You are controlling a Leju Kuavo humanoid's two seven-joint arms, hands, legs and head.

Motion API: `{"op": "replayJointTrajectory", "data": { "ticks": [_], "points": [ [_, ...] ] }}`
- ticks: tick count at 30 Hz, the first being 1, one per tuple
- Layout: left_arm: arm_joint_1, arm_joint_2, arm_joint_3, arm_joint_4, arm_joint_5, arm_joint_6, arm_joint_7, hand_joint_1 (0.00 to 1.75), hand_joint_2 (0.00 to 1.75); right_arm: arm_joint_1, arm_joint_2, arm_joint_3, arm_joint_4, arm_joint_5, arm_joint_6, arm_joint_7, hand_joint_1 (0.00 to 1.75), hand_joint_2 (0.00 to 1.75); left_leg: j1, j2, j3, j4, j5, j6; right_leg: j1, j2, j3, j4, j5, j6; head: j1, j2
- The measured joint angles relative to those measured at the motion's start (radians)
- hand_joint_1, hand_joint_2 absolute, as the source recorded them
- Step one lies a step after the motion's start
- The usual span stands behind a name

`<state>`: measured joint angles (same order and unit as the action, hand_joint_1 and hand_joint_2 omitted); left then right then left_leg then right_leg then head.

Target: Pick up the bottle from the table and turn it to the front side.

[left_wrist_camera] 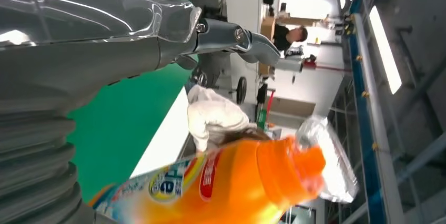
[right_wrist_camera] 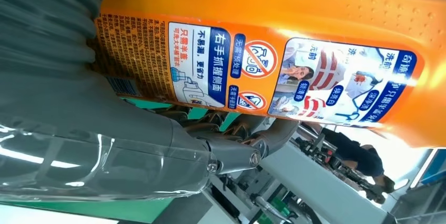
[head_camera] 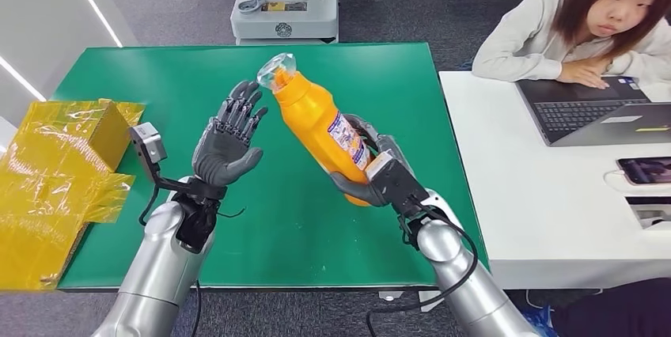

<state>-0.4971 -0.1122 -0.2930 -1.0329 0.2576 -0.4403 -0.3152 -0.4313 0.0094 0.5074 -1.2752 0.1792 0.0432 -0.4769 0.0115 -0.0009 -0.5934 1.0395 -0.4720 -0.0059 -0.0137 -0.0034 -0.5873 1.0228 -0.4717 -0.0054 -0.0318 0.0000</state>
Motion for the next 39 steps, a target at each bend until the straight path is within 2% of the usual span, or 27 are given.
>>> {"op": "replayJointTrajectory", "data": {
  "ticks": [13,18,22,30,39],
  "points": [
    [-0.033,0.009,-0.051,0.063,0.058,-0.060,0.008,0.00,1.75,-0.107,0.055,0.038,0.177,0.062,-0.001,0.018,1.75,1.75,0.000,0.000,0.000,0.000,0.000,0.000,0.000,0.000,0.000,0.000,0.000,0.000,0.000,0.000],
    [-0.049,0.012,-0.060,0.070,0.063,-0.061,0.018,0.00,1.75,-0.127,0.065,0.050,0.209,0.109,-0.039,0.014,1.75,1.75,0.000,0.000,0.000,0.000,0.000,0.000,0.000,0.000,0.000,0.000,0.000,0.000,0.000,0.000],
    [-0.088,0.016,-0.066,0.105,0.094,-0.060,0.016,0.00,1.75,-0.131,0.075,0.066,0.194,0.164,-0.075,0.009,1.75,1.75,0.000,0.000,-0.001,0.000,0.000,0.000,0.000,0.000,-0.001,0.000,0.000,0.000,0.000,0.000],
    [-0.167,0.039,-0.065,0.226,0.128,-0.048,-0.014,0.00,1.75,-0.134,0.084,0.134,0.129,0.312,-0.121,0.053,1.75,1.75,0.000,0.000,-0.001,0.000,0.000,0.000,0.000,0.000,-0.001,0.001,0.000,0.000,0.000,0.000],
    [-0.190,0.057,-0.064,0.273,0.132,-0.058,-0.014,0.00,1.75,-0.146,0.084,0.153,0.154,0.308,-0.138,0.047,1.72,1.75,0.000,0.000,-0.001,0.000,0.000,0.000,0.000,0.000,-0.001,0.001,0.000,0.000,0.000,0.000]
  ]
}}
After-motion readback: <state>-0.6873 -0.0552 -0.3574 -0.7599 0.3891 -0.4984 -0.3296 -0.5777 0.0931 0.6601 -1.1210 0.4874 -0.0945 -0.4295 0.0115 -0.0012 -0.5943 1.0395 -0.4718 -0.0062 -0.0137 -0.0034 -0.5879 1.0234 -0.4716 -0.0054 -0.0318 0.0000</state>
